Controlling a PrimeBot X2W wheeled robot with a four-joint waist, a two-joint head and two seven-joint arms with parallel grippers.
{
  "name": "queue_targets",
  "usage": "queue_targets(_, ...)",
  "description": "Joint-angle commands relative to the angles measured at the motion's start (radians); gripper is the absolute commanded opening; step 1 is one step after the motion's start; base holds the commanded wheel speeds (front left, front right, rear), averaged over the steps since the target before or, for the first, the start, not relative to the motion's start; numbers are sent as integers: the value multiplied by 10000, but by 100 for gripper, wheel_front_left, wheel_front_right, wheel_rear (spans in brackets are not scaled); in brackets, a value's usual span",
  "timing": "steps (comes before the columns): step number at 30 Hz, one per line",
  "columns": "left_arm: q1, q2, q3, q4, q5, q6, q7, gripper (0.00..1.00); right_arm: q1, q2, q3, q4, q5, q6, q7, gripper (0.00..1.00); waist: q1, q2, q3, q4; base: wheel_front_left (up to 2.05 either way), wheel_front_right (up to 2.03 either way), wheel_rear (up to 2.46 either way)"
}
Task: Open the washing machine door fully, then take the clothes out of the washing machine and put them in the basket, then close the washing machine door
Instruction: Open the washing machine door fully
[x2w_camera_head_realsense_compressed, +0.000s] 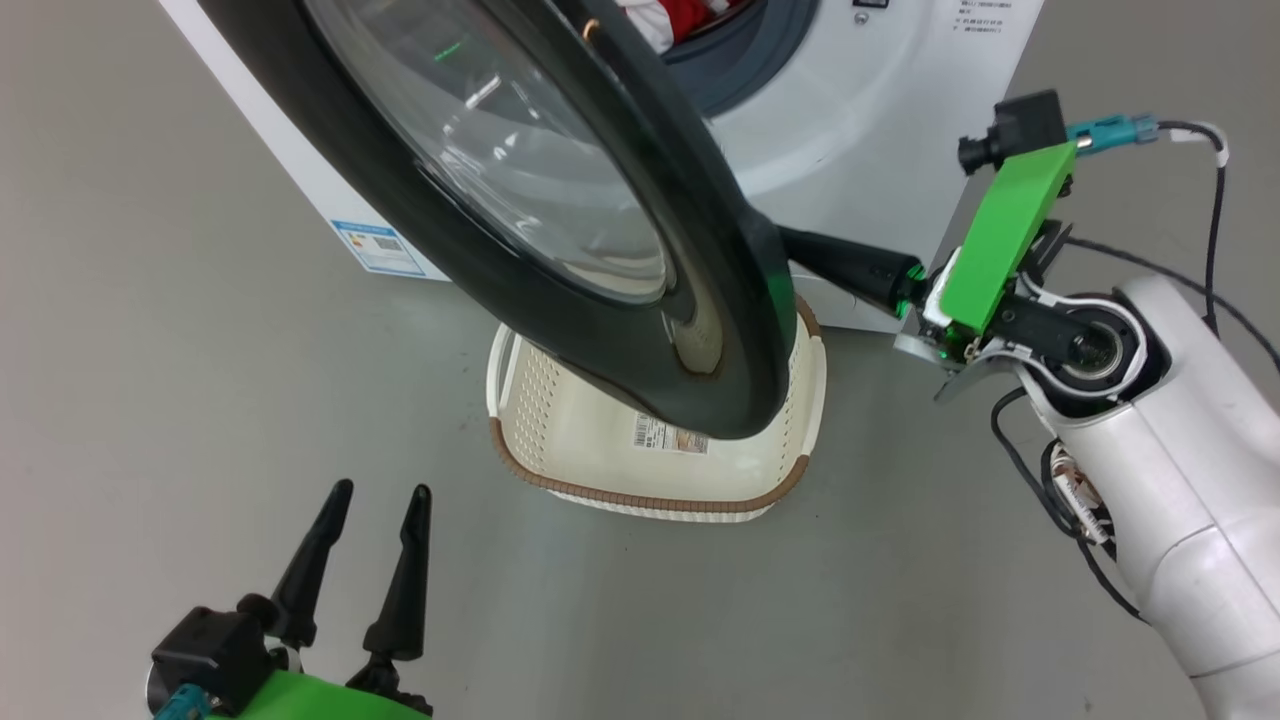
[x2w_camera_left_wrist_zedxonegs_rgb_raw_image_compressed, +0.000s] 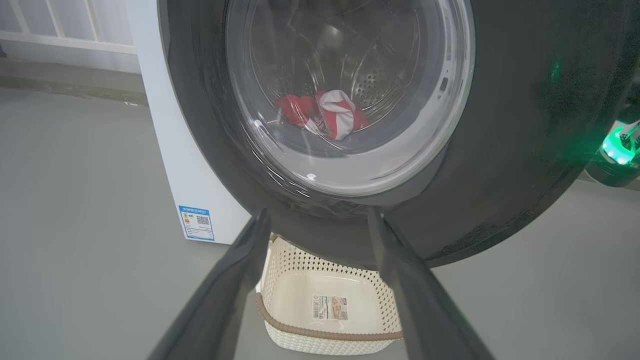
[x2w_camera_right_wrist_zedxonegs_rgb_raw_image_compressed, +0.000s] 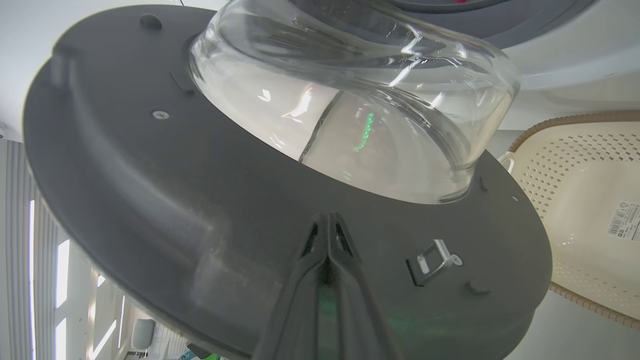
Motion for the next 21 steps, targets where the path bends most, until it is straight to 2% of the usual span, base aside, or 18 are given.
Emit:
queue_targets(1,27,145,339,-210,138,-56,-80,100,211,225,127,-345,60,77,81,0,-1,0,-110,32,0,0,0)
queue_targets(9,155,114,394,-282,188,-56,-80,100,450,393,144,-406,40,77,306,0,-1,0,-246,67,0,0,0)
queue_targets(16,106,139,356,-331,172,-56,-80,100,445,405,-33,-419,-345,77,-195,0,-1,0,-243,50,0,0,0)
queue_targets(17,98,152,347,-340,163,-56,-80,100,461,386,-44,-418,-416,77,-269,6,-1,0,-244,33,0,0,0)
queue_targets(19,78,186,322,-350,137,-56,-80,100,530,319,-44,-404,-610,77,-471,37,-1,0,-266,-9,0,0,0)
queue_targets(20,74,207,306,-352,126,-56,-80,100,602,303,-36,-404,-675,77,-554,48,-1,0,-287,-34,0,0,0)
queue_targets(21,73,229,290,-353,118,-56,-80,100,686,271,-31,-416,-752,77,-658,67,-1,0,-310,-61,0,0,0)
